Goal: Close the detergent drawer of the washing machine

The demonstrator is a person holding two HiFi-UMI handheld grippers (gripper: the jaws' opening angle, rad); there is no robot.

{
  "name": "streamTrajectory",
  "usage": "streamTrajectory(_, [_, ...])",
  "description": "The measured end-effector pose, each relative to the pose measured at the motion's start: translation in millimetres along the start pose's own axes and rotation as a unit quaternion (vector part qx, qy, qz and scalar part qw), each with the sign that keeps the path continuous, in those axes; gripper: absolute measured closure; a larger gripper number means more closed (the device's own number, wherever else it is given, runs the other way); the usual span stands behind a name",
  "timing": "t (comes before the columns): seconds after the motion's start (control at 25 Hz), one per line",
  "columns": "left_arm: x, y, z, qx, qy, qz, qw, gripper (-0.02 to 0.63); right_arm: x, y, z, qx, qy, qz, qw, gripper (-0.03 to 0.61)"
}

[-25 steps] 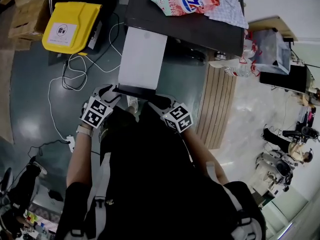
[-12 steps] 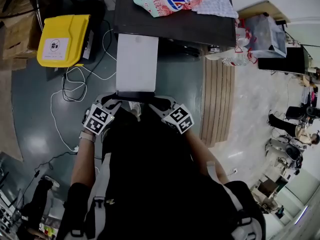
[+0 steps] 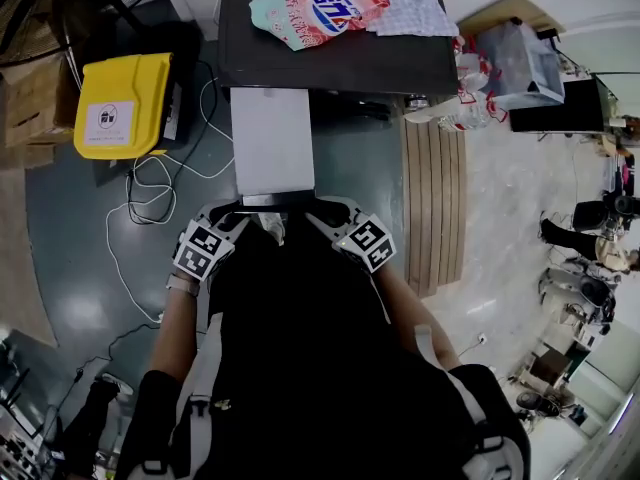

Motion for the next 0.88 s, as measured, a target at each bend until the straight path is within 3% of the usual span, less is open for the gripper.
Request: streamTrajectory(0.88, [-48, 35, 4, 0.016, 0.001, -0.003, 0.9999, 0.474, 33, 46, -8, 0.021, -0.033, -0.051, 0.998, 0.442])
Point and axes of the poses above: the fingertips, and each gripper's own axes: z backward along the fingers, x to its right, y out of its top, the point moved 5 cm from there along z, backward along the fingers, and after that the axes turned 13 degrees about -x, right-handed, at the moved point
